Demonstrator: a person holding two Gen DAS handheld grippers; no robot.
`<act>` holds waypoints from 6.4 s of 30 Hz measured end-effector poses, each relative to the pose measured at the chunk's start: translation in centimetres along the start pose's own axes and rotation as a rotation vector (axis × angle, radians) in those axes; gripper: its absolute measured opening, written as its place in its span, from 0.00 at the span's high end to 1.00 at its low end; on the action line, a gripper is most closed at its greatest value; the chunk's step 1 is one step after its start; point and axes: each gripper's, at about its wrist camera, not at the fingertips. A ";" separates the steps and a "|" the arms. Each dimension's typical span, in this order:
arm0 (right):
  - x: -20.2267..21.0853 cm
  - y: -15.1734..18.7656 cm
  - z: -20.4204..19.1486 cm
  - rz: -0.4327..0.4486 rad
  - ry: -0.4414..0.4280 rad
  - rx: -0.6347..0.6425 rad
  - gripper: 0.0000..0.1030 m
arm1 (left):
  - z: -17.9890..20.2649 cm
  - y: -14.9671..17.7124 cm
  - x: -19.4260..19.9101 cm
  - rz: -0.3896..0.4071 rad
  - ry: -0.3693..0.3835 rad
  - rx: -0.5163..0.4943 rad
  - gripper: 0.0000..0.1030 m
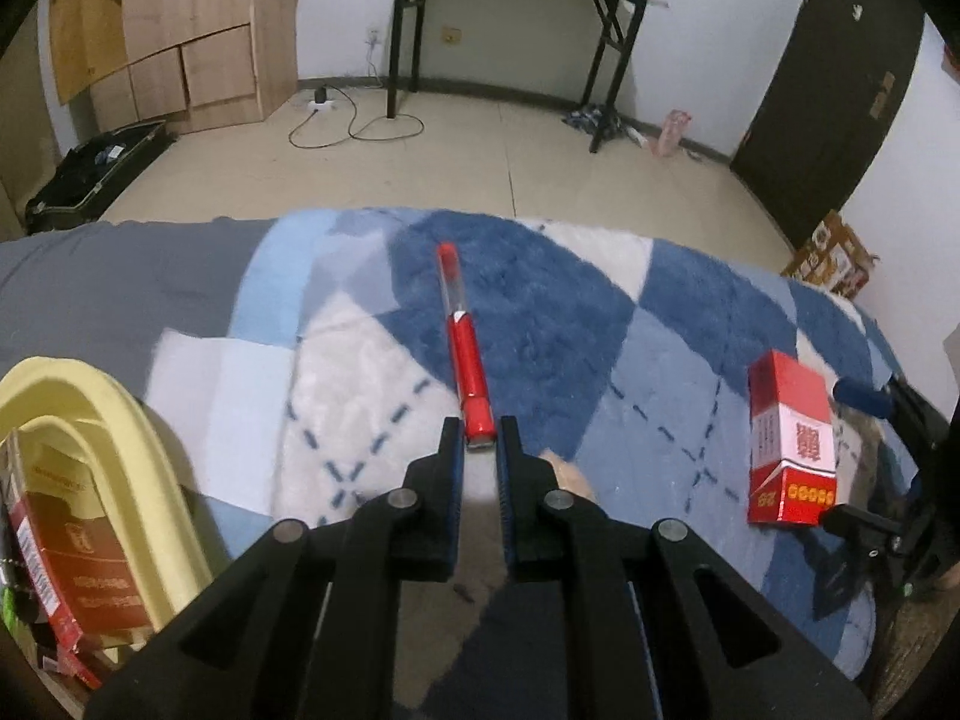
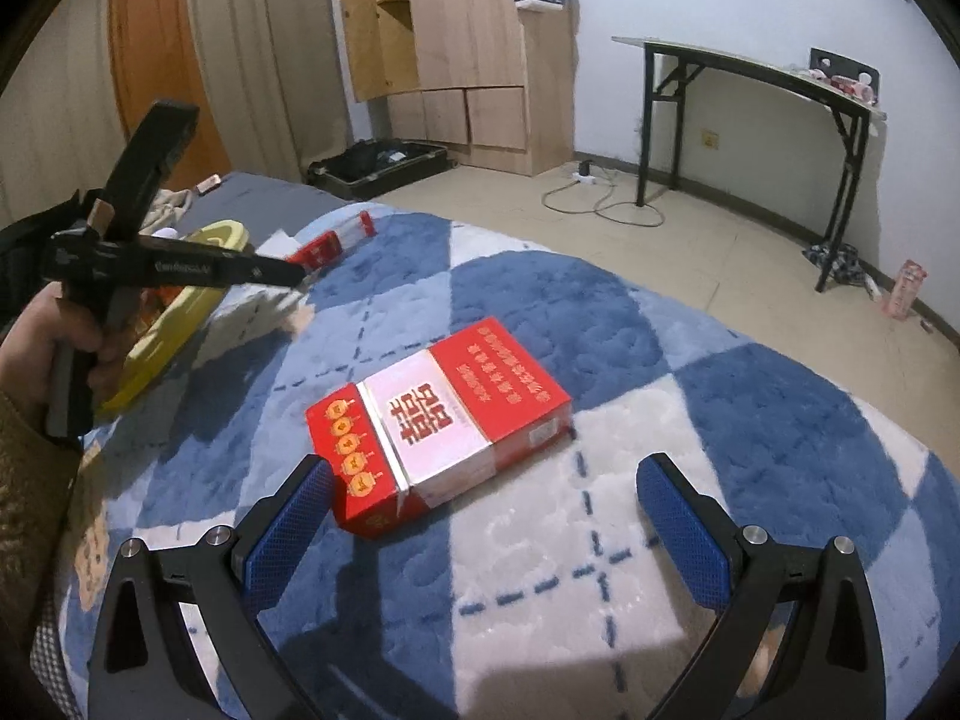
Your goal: Organize rigid objects
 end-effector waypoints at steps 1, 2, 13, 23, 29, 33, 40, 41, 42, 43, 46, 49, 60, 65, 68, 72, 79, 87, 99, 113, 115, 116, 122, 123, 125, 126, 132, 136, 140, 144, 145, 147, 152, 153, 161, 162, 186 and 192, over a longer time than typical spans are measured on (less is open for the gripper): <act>-0.2 -0.1 -0.1 0.005 -0.004 0.005 0.00 | 0.0 0.0 -0.2 0.007 -0.005 0.002 0.88; -0.5 -0.2 -0.1 0.007 -0.006 0.011 0.00 | -0.1 0.1 -0.2 0.016 -0.007 0.009 0.88; -3.0 -1.2 -1.3 -0.020 -0.028 0.103 0.00 | 0.3 0.1 -1.4 0.130 0.010 0.043 0.48; -4.5 -1.7 -3.0 -0.009 0.034 0.178 0.00 | -1.3 -0.1 -1.7 0.162 -0.026 0.103 0.89; -5.0 -1.7 -2.9 -0.018 0.032 0.175 0.02 | 0.2 0.0 -1.7 0.147 -0.093 0.009 0.89; -5.0 -1.7 -3.3 -0.017 0.019 0.199 0.03 | 0.2 0.0 -1.9 0.151 -0.092 0.008 0.89; -5.0 -1.7 -3.0 -0.024 0.012 0.188 0.03 | 0.1 0.3 -2.0 0.158 -0.087 0.009 0.89; -5.0 -1.7 -3.0 -0.025 0.011 0.187 0.03 | 0.1 0.2 -1.8 0.159 -0.084 0.014 0.89; -5.0 -1.7 -3.0 -0.024 0.010 0.186 0.03 | 0.1 0.2 -1.8 0.159 -0.080 0.022 0.89; -5.0 -1.7 -3.0 -0.024 0.011 0.187 0.03 | 0.0 0.2 -1.8 0.159 -0.076 0.029 0.89; -5.0 -1.7 -2.9 -0.018 0.010 0.186 0.03 | 0.2 -0.1 -1.3 0.169 -0.081 0.027 0.89; -4.0 -2.0 -3.0 0.013 0.002 0.184 0.03 | 0.1 -0.8 1.2 0.220 -0.086 0.021 0.89; 3.5 -7.0 -12.2 0.236 -0.102 0.295 0.03 | -9.2 0.3 18.5 0.388 -0.299 0.152 0.89; -1.0 -7.8 -19.3 0.092 -0.146 0.282 0.03 | -15.7 4.2 20.7 0.339 -0.335 0.307 0.89; -4.2 -7.4 -24.2 0.017 -0.189 0.324 0.03 | -18.8 6.4 20.5 0.302 -0.318 0.389 0.89; -7.6 -7.3 -28.0 -0.063 -0.215 0.402 0.03 | -22.0 8.3 17.8 0.208 -0.280 0.466 0.89; -11.9 -8.7 -31.0 -0.148 -0.197 0.442 0.03 | -22.0 8.8 15.9 0.187 -0.199 0.502 0.89; -14.8 -8.7 -32.6 -0.185 -0.195 0.470 0.03 | -22.4 8.4 13.6 0.133 -0.205 0.532 0.88; -11.2 -7.5 -30.8 -0.100 -0.185 0.438 0.00 | -19.8 6.4 17.5 0.266 -0.385 0.475 0.00; -5.1 -8.7 -24.4 0.002 -0.292 0.127 0.00 | -9.5 3.6 21.1 0.276 -0.566 0.289 0.00; -4.5 -8.7 -23.5 0.015 -0.303 0.121 0.00 | -9.2 5.5 21.9 0.278 -0.571 0.314 0.00; -4.5 -8.4 -23.2 -0.002 -0.315 0.131 0.00 | -9.5 6.3 22.2 0.281 -0.580 0.344 0.00; -6.0 -5.1 -22.4 -0.222 -0.200 0.374 0.00 | -11.3 8.4 23.4 0.314 -0.551 0.454 0.00; -6.3 -4.6 -22.4 -0.245 -0.203 0.399 0.00 | -11.3 8.3 23.3 0.316 -0.529 0.451 0.00; -6.9 -4.0 -22.6 -0.277 -0.206 0.431 0.00 | -11.4 8.3 23.2 0.344 -0.481 0.438 0.00; -7.5 -3.9 -22.8 -0.296 -0.204 0.437 0.00 | -11.6 8.3 23.0 0.352 -0.466 0.421 0.00; -10.3 -3.1 -23.6 -0.376 -0.185 0.451 0.00 | -13.3 8.6 20.6 0.300 -0.440 0.414 0.00; -10.1 -2.5 -24.7 -0.379 -0.202 0.515 0.00 | -14.1 8.9 20.1 0.278 -0.436 0.436 0.00; -10.5 -1.5 -25.4 -0.395 -0.180 0.592 0.00 | -14.3 9.0 20.9 0.293 -0.448 0.439 0.00; -12.3 -1.3 -25.4 -0.416 -0.160 0.576 0.01 | -14.6 9.0 21.7 0.316 -0.455 0.449 0.00; -12.5 -1.4 -25.3 -0.410 -0.171 0.557 0.05 | -14.6 9.0 21.7 0.315 -0.453 0.450 0.00; -12.4 -2.0 -24.8 -0.384 -0.188 0.509 0.12 | -14.6 9.0 21.7 0.312 -0.455 0.449 0.00; -9.0 -5.6 -23.1 -0.203 -0.204 0.338 0.12 | -14.6 9.0 21.8 0.302 -0.464 0.439 0.00; -8.2 -6.6 -23.1 -0.138 -0.226 0.282 0.12 | -14.6 9.0 21.8 0.299 -0.470 0.438 0.00; -10.4 -6.9 -29.5 0.012 -0.249 0.210 0.12 | -14.9 9.1 21.5 0.275 -0.511 0.423 0.00; -11.0 -6.6 -30.0 0.008 -0.258 0.195 0.11 | -14.9 9.1 21.5 0.274 -0.513 0.422 0.00; -9.5 -7.8 -26.8 -0.098 -0.141 0.181 0.00 | -14.2 9.0 17.9 0.180 -0.481 0.381 0.00; -10.3 -7.8 -27.9 -0.122 -0.151 0.217 0.00 | -13.9 9.0 17.7 0.180 -0.487 0.381 0.00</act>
Point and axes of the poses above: each gripper's, at about its wrist camera, not at the fingertips, and x roughly against the way its jaws point, z to its right, y to its underside, and after that the axes turned 4 degrees about z, right-handed
